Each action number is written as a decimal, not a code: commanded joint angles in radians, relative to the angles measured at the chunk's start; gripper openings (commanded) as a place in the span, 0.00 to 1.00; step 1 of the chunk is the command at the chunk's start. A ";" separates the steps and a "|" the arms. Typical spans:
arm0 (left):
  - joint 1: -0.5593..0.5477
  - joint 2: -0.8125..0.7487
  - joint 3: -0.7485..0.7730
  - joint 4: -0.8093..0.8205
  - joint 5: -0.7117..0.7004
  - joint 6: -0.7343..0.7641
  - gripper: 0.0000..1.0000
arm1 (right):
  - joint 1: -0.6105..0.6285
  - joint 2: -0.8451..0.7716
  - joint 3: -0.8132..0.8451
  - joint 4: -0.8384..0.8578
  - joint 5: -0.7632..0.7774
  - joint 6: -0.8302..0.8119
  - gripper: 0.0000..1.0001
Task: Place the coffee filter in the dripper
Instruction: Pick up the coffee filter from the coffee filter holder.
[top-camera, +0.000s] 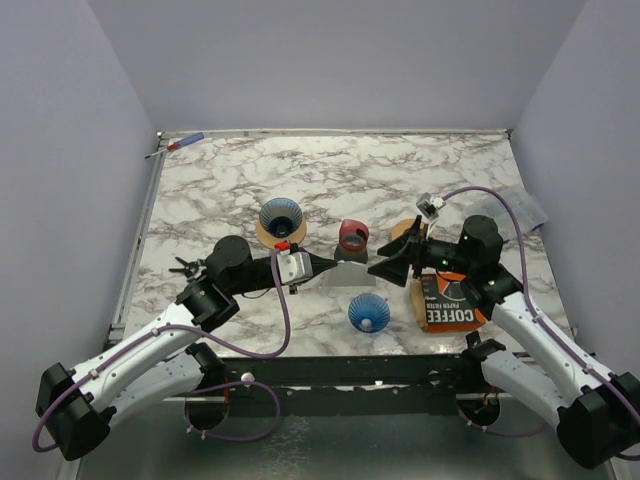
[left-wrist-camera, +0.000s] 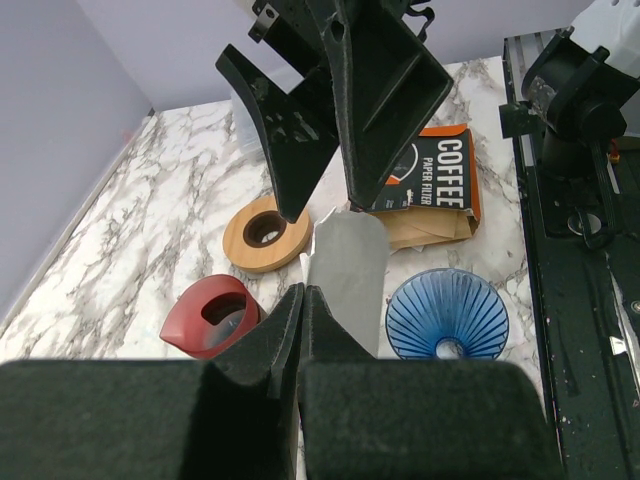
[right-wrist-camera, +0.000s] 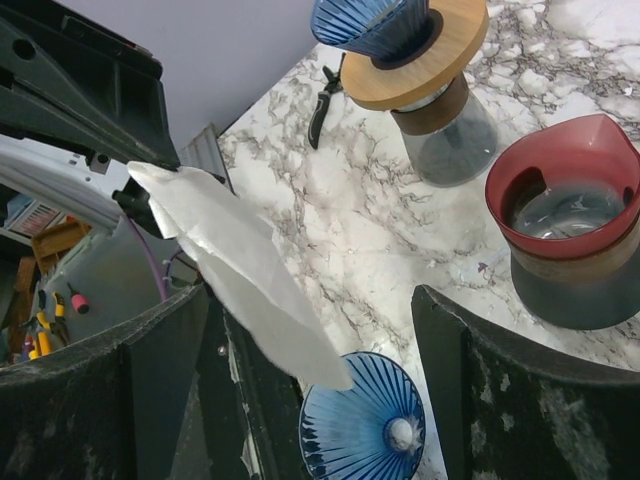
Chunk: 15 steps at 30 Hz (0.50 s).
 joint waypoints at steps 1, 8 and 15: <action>0.007 -0.005 -0.008 0.023 0.003 -0.006 0.00 | 0.005 0.031 0.011 -0.017 -0.005 -0.014 0.87; 0.007 -0.005 -0.010 0.023 0.007 -0.007 0.00 | 0.004 0.038 0.013 0.007 0.017 0.007 0.87; 0.007 -0.007 -0.012 0.022 0.003 -0.006 0.00 | 0.004 -0.019 0.017 0.007 0.042 0.025 0.87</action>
